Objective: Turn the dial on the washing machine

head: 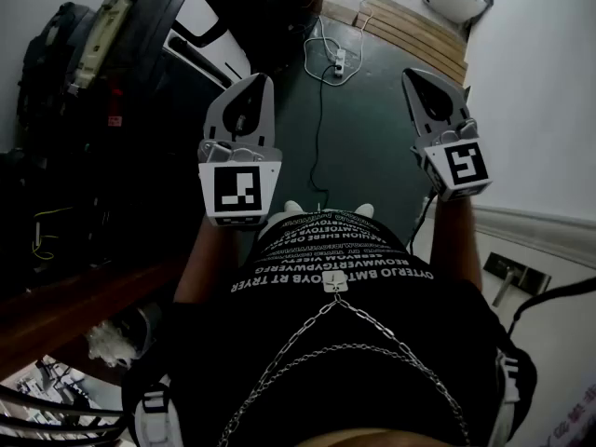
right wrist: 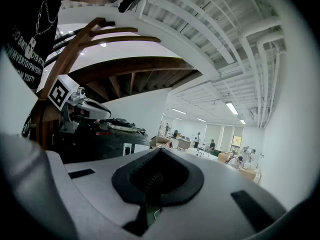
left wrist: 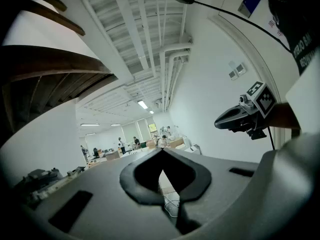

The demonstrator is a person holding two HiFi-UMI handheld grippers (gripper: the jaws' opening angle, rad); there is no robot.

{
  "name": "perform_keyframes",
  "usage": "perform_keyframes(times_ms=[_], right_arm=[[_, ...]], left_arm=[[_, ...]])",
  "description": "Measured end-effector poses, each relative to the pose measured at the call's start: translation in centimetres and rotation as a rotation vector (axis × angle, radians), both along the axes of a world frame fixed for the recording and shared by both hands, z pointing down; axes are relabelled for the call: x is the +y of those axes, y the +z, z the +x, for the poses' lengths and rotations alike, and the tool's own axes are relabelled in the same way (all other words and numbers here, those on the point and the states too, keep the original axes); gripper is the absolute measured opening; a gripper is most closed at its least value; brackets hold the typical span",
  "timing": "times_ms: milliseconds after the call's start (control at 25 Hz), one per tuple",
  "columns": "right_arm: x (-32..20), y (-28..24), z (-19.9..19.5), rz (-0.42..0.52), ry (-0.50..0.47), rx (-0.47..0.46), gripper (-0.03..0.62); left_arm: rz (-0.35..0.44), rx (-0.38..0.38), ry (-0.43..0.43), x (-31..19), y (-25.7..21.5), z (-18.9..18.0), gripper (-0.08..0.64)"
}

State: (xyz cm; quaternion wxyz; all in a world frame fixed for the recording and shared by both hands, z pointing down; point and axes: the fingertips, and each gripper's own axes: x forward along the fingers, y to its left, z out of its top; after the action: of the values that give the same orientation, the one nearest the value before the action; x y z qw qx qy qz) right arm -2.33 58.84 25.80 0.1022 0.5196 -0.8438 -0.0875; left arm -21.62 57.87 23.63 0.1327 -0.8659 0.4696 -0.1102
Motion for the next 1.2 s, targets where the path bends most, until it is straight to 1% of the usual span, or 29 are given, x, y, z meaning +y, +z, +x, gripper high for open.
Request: perform_keyframes(times_ms=[80,200,320,440,560,680,840,920,1040,1080,1120,1200], right_arm=[[-0.2,0.2,-2.1,-0.017,0.01,0.001,-0.005],[-0.4,0.0,-5.1,-0.026,0.034,-0.015,-0.003],[-0.3,-0.1,-7.2,-0.034,0.057,-0.022,-0.003],[0.0,0.4,-8.5,-0.052,0.091,0.003,-0.003],[0.4,0.9,-8.8,-0.074,0.115,0.024,-0.001],[-0.2,1.3,-8.8,-0.082,0.119,0.017,0.053],[-1.7,2.4,-8.5,-0.128,0.125,0.012,0.136],[-2.6,2.9,-8.3,-0.142,0.111,0.015,0.166],[-3.9,3.3,-7.7,-0.157,0.098,0.009,0.198],[-4.2,3.5,-7.6,-0.16,0.091,0.002,0.204],[-4.7,3.6,-7.4,-0.163,0.082,-0.006,0.207],[-5.8,3.7,-6.8,-0.17,0.064,-0.016,0.215]], left_arm=[[-0.025,0.017,0.005,-0.4,0.0,-2.1,0.006],[-0.034,0.04,0.024,-0.9,0.6,-5.2,0.005],[-0.051,0.062,0.035,-1.6,1.5,-7.6,0.005],[-0.075,0.098,0.051,-2.4,2.2,-9.3,0.005],[-0.092,0.116,0.069,-2.6,3.0,-9.7,0.005],[-0.103,0.101,0.081,-3.3,3.8,-9.5,0.005],[-0.143,0.092,0.076,-4.3,4.9,-9.1,0.006],[-0.118,0.108,0.063,-5.0,4.6,-9.0,0.006],[-0.001,0.141,0.051,-5.8,2.5,-8.8,0.005],[0.021,0.144,0.055,-6.0,2.1,-8.5,0.005],[0.026,0.141,0.059,-6.3,2.1,-8.1,0.005],[0.009,0.126,0.062,-7.2,2.4,-7.1,0.005]])
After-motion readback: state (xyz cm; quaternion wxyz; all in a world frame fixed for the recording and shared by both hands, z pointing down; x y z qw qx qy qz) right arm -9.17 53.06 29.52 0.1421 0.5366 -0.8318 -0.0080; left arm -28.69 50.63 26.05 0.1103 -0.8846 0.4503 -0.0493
